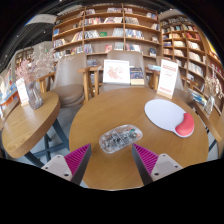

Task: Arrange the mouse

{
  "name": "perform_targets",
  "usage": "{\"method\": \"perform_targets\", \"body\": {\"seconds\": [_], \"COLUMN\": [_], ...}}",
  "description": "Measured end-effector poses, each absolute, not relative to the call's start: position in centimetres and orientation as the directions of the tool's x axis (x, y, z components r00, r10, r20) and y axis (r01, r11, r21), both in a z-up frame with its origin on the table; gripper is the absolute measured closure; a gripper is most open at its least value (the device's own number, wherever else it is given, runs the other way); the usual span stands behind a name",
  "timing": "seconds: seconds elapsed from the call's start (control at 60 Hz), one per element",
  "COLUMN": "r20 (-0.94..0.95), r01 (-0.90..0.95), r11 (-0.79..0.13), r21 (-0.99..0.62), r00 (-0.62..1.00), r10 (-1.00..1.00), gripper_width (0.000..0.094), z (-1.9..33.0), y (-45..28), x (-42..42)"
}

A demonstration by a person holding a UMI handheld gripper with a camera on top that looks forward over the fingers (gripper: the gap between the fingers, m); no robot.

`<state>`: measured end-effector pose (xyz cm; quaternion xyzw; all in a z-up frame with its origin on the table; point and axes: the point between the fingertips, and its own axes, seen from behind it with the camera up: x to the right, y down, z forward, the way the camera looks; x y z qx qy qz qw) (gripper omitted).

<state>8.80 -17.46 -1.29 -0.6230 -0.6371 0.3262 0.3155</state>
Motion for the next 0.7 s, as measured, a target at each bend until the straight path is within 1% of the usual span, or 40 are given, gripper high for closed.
{"method": "perform_targets", "body": {"seconds": [0.083, 0.45, 0.583, 0.7], "r20": [-0.005, -0.004, -0.001, 0.002], "r01": [0.594, 0.614, 0.612, 0.605], "r11": [0.007, 0.002, 0.013, 0.017], "r21": [-0.804, -0.789, -0.791, -0.796], "r00": [-0.019, -0.008, -0.023, -0.025], "r10": [1.000, 1.000, 1.000, 1.000], "gripper_width": [0.0076, 0.0081, 0.0130, 0.0250], "z": [-1.3, -1.4, -1.4, -1.3], "y": [-17.5, -18.0, -18.2, -18.0], "x": [7.5, 0.9, 0.0, -0.4]}}
